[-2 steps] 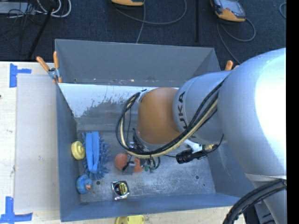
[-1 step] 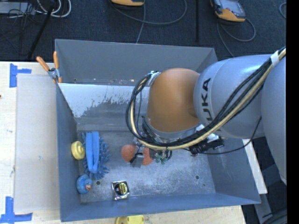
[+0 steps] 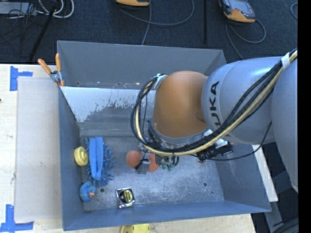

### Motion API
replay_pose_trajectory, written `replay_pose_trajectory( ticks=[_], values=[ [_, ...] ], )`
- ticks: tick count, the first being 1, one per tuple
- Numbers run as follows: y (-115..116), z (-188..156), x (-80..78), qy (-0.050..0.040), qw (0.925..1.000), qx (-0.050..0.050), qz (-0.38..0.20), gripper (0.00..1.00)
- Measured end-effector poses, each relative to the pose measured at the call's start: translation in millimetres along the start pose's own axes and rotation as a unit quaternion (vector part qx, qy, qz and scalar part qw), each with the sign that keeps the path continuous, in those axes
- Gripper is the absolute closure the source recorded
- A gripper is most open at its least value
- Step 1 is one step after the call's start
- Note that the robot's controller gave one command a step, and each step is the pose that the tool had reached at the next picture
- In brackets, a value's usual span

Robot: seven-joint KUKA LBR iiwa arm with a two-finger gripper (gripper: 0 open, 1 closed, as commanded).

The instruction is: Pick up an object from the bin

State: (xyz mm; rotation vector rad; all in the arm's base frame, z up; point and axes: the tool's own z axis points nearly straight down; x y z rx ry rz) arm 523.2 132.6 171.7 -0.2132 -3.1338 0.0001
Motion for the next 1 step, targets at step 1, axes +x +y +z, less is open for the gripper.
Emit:
replay_pose_trajectory(
  ticks=[1],
  values=[
    [2.0, -118.6, 31.5, -0.0003, 1.0, 0.0, -0.001, 1.0]
  ],
)
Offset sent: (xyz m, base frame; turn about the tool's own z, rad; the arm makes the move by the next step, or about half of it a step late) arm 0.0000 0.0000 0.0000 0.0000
